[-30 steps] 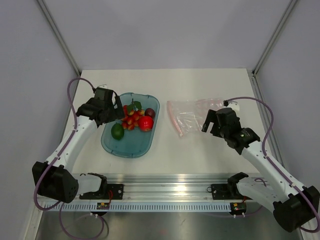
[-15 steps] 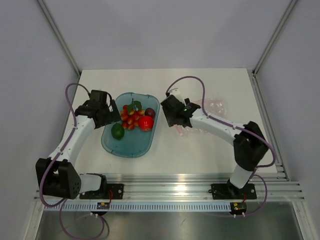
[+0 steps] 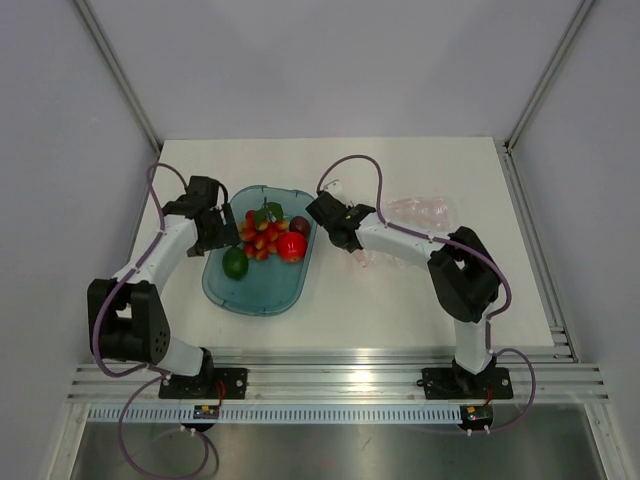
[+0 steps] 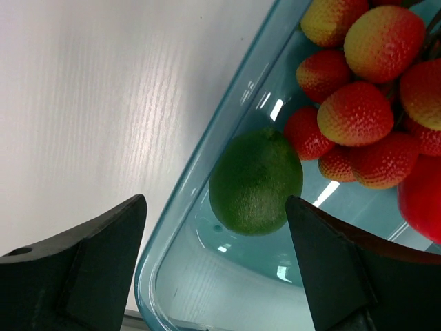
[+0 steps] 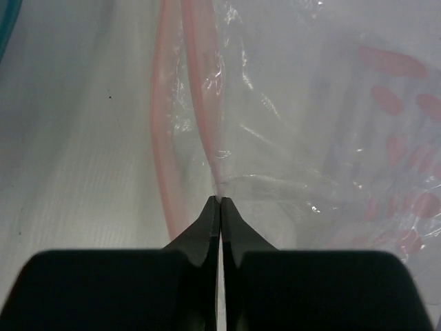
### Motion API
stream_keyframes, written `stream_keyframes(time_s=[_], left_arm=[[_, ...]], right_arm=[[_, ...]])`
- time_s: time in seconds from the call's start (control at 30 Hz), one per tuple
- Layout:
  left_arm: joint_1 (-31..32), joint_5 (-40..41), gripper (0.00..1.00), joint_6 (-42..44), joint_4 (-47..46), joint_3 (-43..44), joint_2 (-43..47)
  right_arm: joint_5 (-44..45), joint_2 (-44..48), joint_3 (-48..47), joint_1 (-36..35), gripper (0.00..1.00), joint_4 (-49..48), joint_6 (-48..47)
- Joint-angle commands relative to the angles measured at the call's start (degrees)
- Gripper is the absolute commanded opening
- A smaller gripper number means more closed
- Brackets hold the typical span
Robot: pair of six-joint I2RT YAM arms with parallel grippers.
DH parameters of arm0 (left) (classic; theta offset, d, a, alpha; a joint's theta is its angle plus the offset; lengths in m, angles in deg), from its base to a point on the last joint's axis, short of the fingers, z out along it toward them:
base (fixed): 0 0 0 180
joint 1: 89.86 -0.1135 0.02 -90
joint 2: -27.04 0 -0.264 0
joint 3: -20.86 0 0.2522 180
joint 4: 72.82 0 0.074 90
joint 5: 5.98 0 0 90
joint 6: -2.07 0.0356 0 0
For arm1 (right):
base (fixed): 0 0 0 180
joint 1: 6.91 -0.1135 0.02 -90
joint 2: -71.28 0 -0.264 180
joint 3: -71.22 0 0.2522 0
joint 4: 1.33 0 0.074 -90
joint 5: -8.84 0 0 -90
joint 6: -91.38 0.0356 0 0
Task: Place the food in the zip-top bag and seal the zipper
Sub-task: Pick up the zipper food storage bag at the center of the board.
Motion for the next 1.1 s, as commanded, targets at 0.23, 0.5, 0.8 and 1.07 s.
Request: stream_keyframes(time_s=[0.23,0.5,0.8,1.07], left_arm=[[-1.9,2.1,0.51,1.8,-3.0,5.3,-6.1],[-3.8,5.0,0.33,1.0,-2.1,5.0,-7.3],[-6.0,2.9,0.73,-0.5,-1.2,3.3,-1.8],[-4.4,-3.5,0.84,1.3,2.4,10.9,12.5]], right_arm=[[0.2,12.0,3.4,-0.1,0.0,-0.7,6.0],[-1.5,17.3,7.8,0.0,0.0,1.5,10.4],[-4.3,18.4,7.8,0.0,0.0,0.9,10.8],[-9.9,23.3,10.5,0.0,0.0,-1.3,12.2]])
